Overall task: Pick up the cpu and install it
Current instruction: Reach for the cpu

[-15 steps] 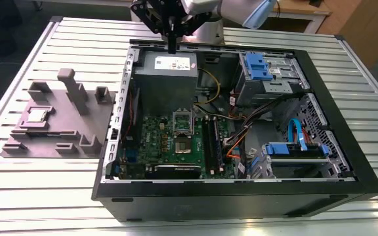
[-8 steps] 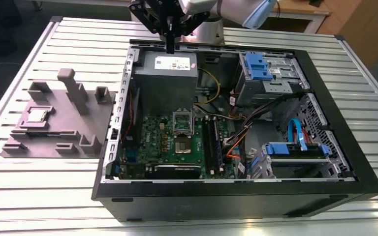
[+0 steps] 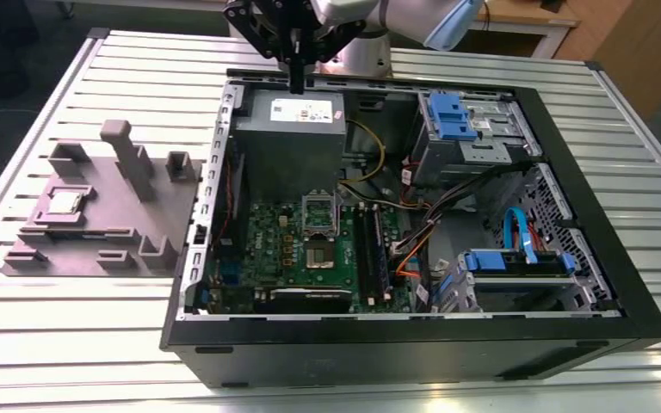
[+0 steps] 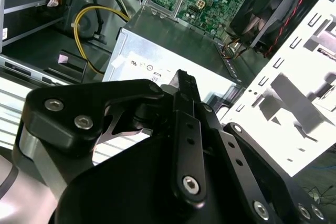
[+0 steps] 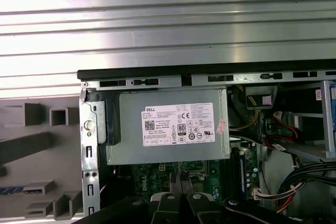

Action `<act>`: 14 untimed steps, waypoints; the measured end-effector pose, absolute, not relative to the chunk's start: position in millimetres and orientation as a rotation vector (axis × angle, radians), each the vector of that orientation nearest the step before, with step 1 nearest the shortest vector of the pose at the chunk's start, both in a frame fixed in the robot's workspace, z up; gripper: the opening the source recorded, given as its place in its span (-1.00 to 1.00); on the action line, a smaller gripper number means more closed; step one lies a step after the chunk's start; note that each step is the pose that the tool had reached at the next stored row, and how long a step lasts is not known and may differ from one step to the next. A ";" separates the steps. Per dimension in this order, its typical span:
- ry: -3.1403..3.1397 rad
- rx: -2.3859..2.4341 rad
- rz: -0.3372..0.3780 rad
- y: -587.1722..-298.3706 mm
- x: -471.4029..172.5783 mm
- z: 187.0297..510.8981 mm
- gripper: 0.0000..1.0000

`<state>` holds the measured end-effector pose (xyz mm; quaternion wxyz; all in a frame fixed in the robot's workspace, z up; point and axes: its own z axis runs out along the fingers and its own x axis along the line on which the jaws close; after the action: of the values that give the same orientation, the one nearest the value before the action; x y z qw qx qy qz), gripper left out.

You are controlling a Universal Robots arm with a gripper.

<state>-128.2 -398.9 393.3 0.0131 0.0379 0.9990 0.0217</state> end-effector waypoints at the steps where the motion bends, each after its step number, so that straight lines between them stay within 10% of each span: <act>1: 3.112 0.118 0.068 -398.9 -128.4 393.3 -0.80; 14: 3.112 0.118 0.068 -398.9 -130.9 393.2 -0.80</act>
<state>-130.9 -398.9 393.2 0.0131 0.0379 0.9990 0.0217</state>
